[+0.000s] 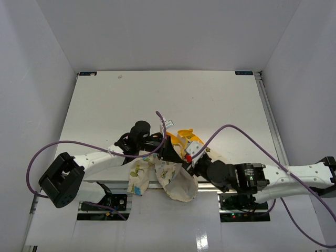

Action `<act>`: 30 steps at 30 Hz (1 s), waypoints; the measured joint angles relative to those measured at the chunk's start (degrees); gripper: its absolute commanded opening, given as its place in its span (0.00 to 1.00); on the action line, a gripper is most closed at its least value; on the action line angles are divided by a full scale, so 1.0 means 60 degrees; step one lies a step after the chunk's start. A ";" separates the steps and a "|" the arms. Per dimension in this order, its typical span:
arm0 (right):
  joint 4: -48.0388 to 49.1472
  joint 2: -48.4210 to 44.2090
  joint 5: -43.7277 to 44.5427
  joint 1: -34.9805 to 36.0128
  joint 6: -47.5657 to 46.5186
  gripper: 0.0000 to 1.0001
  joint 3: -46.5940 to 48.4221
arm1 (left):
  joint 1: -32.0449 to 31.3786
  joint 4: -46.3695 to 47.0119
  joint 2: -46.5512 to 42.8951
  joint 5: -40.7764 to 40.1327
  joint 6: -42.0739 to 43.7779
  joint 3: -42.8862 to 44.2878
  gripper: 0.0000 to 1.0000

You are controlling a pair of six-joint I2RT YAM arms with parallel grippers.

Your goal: Zip up the jacket

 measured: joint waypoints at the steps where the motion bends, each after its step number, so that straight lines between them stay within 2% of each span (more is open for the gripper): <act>1: -0.0030 0.0102 0.0478 0.0625 -0.0110 0.50 -0.0031 | 0.0013 0.0009 0.0000 0.0043 -0.0023 -0.0001 0.00; 5: -0.0221 0.0789 0.1923 0.2638 -0.0320 0.50 -0.0136 | 0.0017 0.0046 -0.0013 0.0138 -0.0032 -0.0005 0.00; 9: -0.0886 0.1518 0.2436 0.3261 -0.0166 0.51 -0.0150 | 0.0045 0.0053 -0.0017 0.0191 -0.0052 -0.0009 0.00; 20: -0.0905 0.1577 0.2858 0.3352 -0.0266 0.57 -0.1154 | 0.0075 0.0215 -0.0042 0.0281 -0.0123 -0.0165 0.00; 30: -0.0546 0.1918 0.3347 0.3061 -0.0392 0.58 -0.1276 | 0.0075 0.0408 -0.0039 0.0296 -0.0174 -0.0193 0.00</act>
